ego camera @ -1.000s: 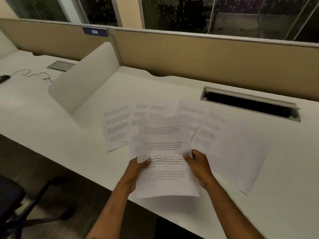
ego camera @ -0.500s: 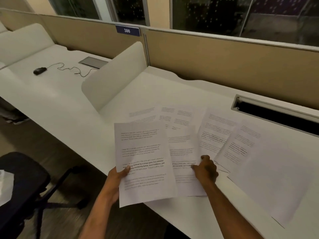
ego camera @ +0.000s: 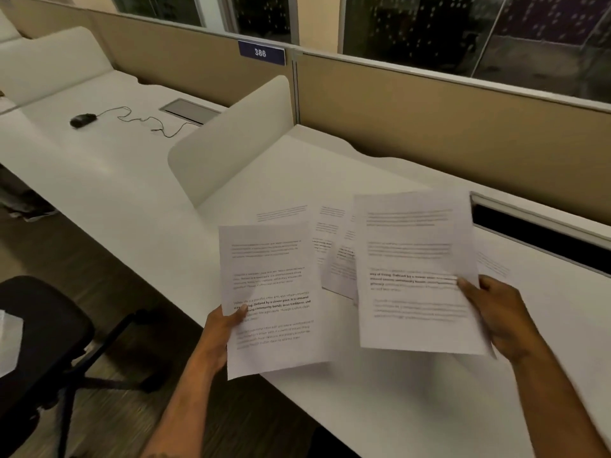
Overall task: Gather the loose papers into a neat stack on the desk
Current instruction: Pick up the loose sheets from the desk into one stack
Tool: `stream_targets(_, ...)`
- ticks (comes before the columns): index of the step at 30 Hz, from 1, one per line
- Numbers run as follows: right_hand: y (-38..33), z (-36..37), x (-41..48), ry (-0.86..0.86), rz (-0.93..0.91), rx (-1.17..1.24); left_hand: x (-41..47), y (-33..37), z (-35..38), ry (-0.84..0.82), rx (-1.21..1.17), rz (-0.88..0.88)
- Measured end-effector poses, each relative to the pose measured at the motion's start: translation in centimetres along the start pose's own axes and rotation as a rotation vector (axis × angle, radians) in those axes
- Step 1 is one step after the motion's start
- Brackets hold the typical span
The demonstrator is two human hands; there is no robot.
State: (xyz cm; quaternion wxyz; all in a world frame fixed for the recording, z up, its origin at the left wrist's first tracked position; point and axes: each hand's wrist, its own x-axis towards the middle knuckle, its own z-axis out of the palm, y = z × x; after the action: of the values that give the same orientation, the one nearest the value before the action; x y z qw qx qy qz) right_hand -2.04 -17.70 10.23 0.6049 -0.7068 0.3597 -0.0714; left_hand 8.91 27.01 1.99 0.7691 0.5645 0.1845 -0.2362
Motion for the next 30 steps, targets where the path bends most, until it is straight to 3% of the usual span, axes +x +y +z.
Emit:
stream_targets(9, 3.4, 10.8, -3.5, -0.222, 0.087, 0.079, -1.6, -3.8, 6.6, -0.137, -0.014, -0.035)
stream_targets(15, 5.1, 11.8, -4.6, -0.117, 0.102, 0.129, -1.9, -5.1, 8.6, -0.102, -0.061, -0.126)
stream_targets(18, 5.4, 11.1, -4.5, -0.091, 0.099, 0.102, -2.0, -5.9, 10.1, -0.139, 0.101, -0.02)
stream_targets(20, 6.2, 8.9, -4.5, 0.036, 0.081, 0.009, -1.9, -6.4, 10.7, -0.111, 0.168, 0.029)
stream_targets(22, 8.8, 4.4, -4.6, 0.318, 0.091, -0.224, -1.7, -6.4, 10.9, -0.111, 0.161, 0.029)
stream_targets(25, 14.0, -3.7, -5.9, 0.655, 0.354, -0.528, -1.5, -6.2, 10.8, -0.122, 0.144, 0.025)
stream_targets(27, 16.2, -6.7, -7.1, 0.663, 0.553, -0.59, -1.3, -6.1, 10.5, -0.136, 0.138, 0.028)
stream_targets(30, 17.5, -7.4, -7.7, 0.631, 0.599, -0.563, -1.2, -6.0, 10.6, -0.146, 0.137, 0.036)
